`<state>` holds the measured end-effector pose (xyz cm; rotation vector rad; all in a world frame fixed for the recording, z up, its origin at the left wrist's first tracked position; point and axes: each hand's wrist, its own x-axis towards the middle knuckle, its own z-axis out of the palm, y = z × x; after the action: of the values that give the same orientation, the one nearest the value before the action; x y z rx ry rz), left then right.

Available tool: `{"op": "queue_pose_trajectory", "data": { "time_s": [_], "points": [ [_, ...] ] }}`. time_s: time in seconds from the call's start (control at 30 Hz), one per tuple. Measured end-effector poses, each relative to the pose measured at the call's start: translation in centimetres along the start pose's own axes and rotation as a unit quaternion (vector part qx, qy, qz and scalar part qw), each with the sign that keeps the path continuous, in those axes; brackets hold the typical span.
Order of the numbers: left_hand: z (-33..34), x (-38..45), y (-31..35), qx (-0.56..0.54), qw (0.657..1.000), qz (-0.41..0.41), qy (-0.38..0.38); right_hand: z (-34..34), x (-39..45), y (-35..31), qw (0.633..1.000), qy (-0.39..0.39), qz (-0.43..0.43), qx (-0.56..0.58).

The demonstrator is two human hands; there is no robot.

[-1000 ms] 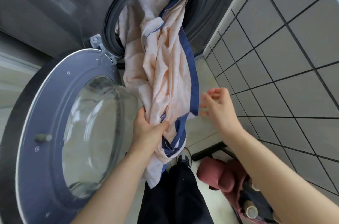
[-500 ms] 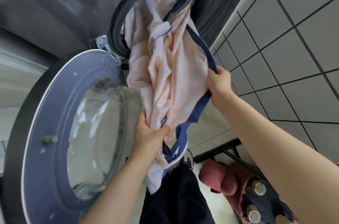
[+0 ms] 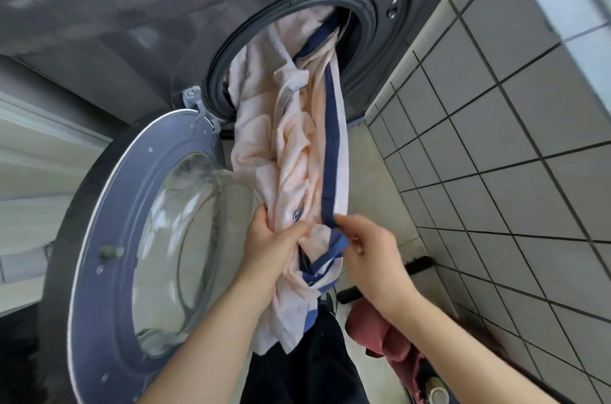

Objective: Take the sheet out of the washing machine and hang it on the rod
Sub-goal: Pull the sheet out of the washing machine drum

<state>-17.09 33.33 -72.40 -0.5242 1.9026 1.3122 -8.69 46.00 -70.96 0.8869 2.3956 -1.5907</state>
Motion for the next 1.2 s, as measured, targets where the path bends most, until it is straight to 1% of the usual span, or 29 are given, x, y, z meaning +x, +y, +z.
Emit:
{"op": "queue_pose_trajectory", "data": {
  "time_s": [0.03, 0.1, 0.2, 0.27, 0.33, 0.37, 0.4, 0.47, 0.5, 0.53, 0.57, 0.63, 0.7, 0.77, 0.83, 0.9, 0.97, 1.07, 1.1, 1.13, 1.2],
  "points": [
    [0.0, -0.2, 0.4, -0.009, 1.000, 0.000, -0.007, 0.3, -0.6, -0.2, 1.000, -0.017, -0.016, -0.015],
    [-0.1, -0.8, 1.1, -0.013, 1.000, 0.000, -0.014, 0.7, -1.6, -0.7, 0.998, -0.028, -0.052, -0.034],
    [-0.4, -1.6, 2.1, 0.022, 1.000, -0.003, -0.002, 0.4, -2.6, -1.5, 0.994, -0.054, -0.085, -0.046],
    [-0.8, -2.2, 2.4, 0.067, 0.998, 0.001, 0.017, -0.4, -3.4, -2.4, 0.991, -0.098, -0.083, -0.031],
    [-1.4, -3.0, 2.6, 0.126, 0.992, 0.013, 0.028, -1.5, -4.1, -3.6, 0.987, -0.156, -0.035, 0.019],
    [-1.8, -3.4, 2.7, 0.143, 0.989, 0.028, 0.025, -2.1, -4.2, -4.0, 0.984, -0.172, 0.000, 0.040],
    [-2.1, -4.1, 2.8, 0.154, 0.987, 0.045, 0.021, -2.6, -4.1, -4.3, 0.983, -0.168, 0.036, 0.065],
    [-2.4, -5.7, 3.2, 0.180, 0.980, 0.086, 0.020, -3.3, -3.2, -4.6, 0.980, -0.104, 0.111, 0.126],
    [-2.5, -6.4, 3.3, 0.198, 0.974, 0.105, 0.022, -3.6, -2.6, -4.7, 0.978, -0.065, 0.143, 0.135],
    [-2.6, -7.3, 3.5, 0.215, 0.969, 0.122, 0.024, -3.9, -2.0, -5.0, 0.977, -0.038, 0.166, 0.125],
    [-2.6, -8.2, 3.5, 0.229, 0.963, 0.138, 0.023, -4.2, -1.3, -5.4, 0.976, -0.030, 0.187, 0.106],
    [-2.6, -9.8, 3.7, 0.248, 0.955, 0.159, 0.013, -4.4, -0.1, -6.6, 0.966, -0.043, 0.236, 0.100],
    [-2.9, -10.9, 3.5, 0.274, 0.943, 0.188, 0.011, -4.3, 1.0, -8.0, 0.952, -0.072, 0.278, 0.105],
    [-3.4, -11.8, 3.4, 0.329, 0.917, 0.226, 0.019, -3.8, 1.8, -9.2, 0.933, -0.119, 0.317, 0.121],
    [-4.1, -12.9, 3.6, 0.385, 0.885, 0.260, 0.025, -3.0, 2.5, -10.1, 0.918, -0.162, 0.338, 0.127],
    [-4.7, -13.7, 3.7, 0.415, 0.859, 0.298, 0.021, -2.1, 2.8, -11.1, 0.918, -0.183, 0.334, 0.108],
    [-5.2, -14.3, 4.0, 0.406, 0.854, 0.326, 0.011, -1.2, 2.9, -11.9, 0.920, -0.194, 0.323, 0.105],
    [-5.8, -15.1, 4.5, 0.363, 0.868, 0.339, -0.003, -0.1, 3.0, -12.3, 0.917, -0.215, 0.310, 0.128],
    [-6.1, -15.3, 4.6, 0.360, 0.868, 0.342, -0.003, -0.1, 2.7, -12.7, 0.916, -0.220, 0.305, 0.140],
    [-6.3, -15.5, 4.7, 0.364, 0.864, 0.347, -0.002, -0.1, 2.5, -12.8, 0.914, -0.227, 0.301, 0.154],
    [-6.9, -16.0, 4.8, 0.387, 0.845, 0.369, -0.004, -0.2, 2.0, -13.3, 0.910, -0.229, 0.301, 0.171]
  ]
}}
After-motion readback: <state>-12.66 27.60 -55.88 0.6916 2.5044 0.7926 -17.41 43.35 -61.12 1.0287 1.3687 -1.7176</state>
